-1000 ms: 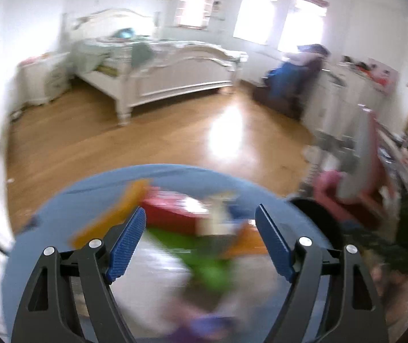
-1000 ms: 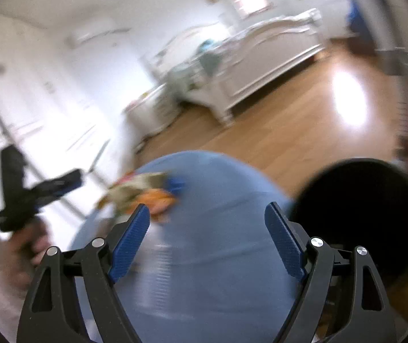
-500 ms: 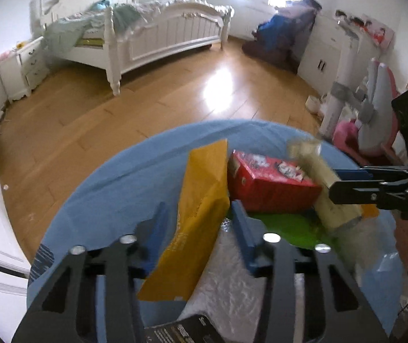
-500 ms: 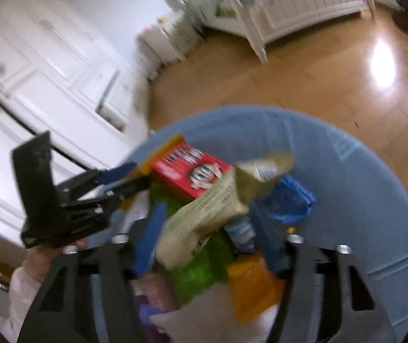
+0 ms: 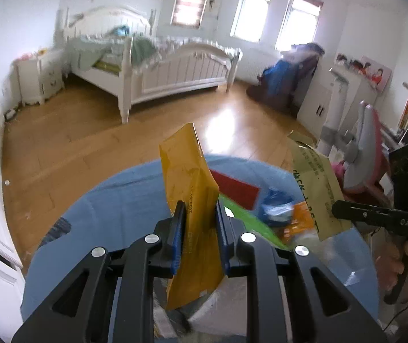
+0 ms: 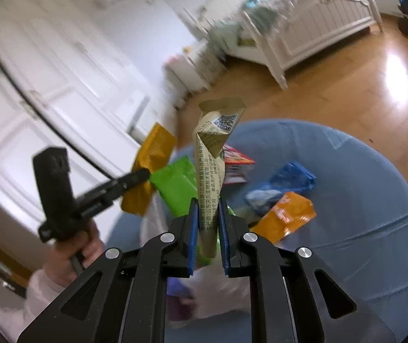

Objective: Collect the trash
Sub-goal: 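Grasp the yellow wrapper with the left gripper while the right grasps the paper snack tube, then carry both wrappers to the black bin and open both grippers over it, then grasp the white plastic bag with the left gripper while the right grasps the clear plastic tray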

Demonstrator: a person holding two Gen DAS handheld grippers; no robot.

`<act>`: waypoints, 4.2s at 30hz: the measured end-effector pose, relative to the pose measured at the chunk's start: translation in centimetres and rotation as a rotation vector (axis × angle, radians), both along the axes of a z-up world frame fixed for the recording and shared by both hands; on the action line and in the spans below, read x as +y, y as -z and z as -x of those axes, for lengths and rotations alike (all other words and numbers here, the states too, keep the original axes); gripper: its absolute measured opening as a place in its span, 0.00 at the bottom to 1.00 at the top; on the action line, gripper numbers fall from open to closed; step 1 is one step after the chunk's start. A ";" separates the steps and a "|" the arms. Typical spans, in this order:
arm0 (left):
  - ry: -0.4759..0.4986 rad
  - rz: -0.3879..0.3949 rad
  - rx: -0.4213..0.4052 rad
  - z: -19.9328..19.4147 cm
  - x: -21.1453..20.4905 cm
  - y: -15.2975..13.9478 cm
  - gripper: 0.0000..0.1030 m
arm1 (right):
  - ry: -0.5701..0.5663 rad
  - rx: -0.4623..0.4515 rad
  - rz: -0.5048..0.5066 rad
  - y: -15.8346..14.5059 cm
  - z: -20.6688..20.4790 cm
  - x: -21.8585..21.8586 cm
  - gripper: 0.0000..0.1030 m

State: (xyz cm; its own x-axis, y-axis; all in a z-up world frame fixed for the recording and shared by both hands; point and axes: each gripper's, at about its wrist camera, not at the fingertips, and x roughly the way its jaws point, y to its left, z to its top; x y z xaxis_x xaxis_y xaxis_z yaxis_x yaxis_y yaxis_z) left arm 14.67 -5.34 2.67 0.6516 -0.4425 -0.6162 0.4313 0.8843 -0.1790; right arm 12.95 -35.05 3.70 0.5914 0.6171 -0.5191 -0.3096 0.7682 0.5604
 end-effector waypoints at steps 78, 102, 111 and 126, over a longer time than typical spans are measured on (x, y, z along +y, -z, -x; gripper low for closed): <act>0.479 0.154 0.123 4.1 -34.2 4.4 0.23 | 0.593 -0.039 0.080 9.9 13.5 -28.7 0.14; 0.438 0.079 0.095 4.6 -34.7 3.5 0.85 | 0.630 0.023 0.062 11.5 14.5 -29.6 0.70; 0.296 0.099 0.064 6.2 -25.5 0.5 0.86 | 0.499 -0.015 0.063 8.5 14.1 -24.1 0.76; -0.063 -0.014 0.100 8.2 -5.0 2.2 0.86 | 0.128 0.002 0.147 5.5 10.0 -9.3 0.83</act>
